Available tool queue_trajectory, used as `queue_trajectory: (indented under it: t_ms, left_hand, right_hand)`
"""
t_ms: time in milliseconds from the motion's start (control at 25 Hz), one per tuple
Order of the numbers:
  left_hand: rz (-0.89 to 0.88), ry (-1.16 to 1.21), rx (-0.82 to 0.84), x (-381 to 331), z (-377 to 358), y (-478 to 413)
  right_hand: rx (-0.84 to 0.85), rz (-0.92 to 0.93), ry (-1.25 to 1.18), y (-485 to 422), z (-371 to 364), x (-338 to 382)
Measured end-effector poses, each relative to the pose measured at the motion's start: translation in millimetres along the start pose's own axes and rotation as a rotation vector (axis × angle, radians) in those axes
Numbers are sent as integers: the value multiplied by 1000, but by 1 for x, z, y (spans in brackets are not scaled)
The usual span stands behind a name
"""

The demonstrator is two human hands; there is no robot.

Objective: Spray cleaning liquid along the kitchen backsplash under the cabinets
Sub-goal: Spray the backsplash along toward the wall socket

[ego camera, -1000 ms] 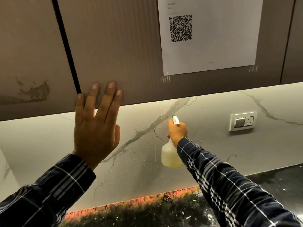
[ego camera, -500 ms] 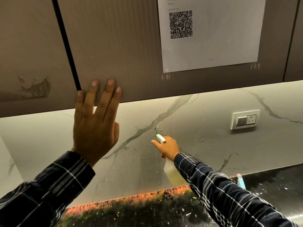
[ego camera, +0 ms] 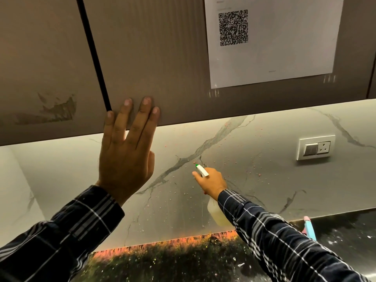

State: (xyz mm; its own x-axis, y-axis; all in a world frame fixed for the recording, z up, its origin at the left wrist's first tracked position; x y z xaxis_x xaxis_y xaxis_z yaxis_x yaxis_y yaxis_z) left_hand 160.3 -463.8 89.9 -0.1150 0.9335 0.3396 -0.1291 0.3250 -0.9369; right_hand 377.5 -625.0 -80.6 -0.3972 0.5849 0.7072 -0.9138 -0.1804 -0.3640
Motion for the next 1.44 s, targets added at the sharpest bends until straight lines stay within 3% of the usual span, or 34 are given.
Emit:
queue_trajectory:
  t_ms: [120,320,520,680,920,1120,1320,1440]
  left_hand:
    - [-5,6,-1,-1,2,-1]
    - [-2,-1,2,-1,0,-1]
    - [-83,-7,21,4,2,4]
    - [-150,-5,65,11,3,16]
    - [-151,-1,68,8,0,25]
    - [-118,34,60,6,-5,25]
    - [-137,26,55,8,-5,25]
    - [-152,3,42,10,-5,26]
  right_hand:
    - [-30,-77,-25,-2,6,-12]
    - [14,0,54,1,-4,0]
    - [35,25,-113,1,-17,27]
    - [242,88,271,9,-43,21]
    - [424,63,351,18,-50,-18]
    - [364,145,492,31,-65,-21]
    - [317,-3,236,24,-80,-18]
    - [153,-69,-63,27,-84,-19]
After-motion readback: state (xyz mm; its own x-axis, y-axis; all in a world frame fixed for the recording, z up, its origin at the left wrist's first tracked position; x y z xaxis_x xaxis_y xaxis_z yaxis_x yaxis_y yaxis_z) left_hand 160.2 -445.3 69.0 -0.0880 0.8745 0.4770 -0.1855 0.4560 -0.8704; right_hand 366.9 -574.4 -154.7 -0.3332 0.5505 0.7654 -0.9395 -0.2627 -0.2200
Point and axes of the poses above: each hand's wrist, its own y-axis away from the middle knuckle, its own z-axis out of the back of the hand, x = y × z, the point moved 4 cm from there along -y, towards the middle knuckle, and after that the axes turned 6 degrees about z, right-handed, at the moved point
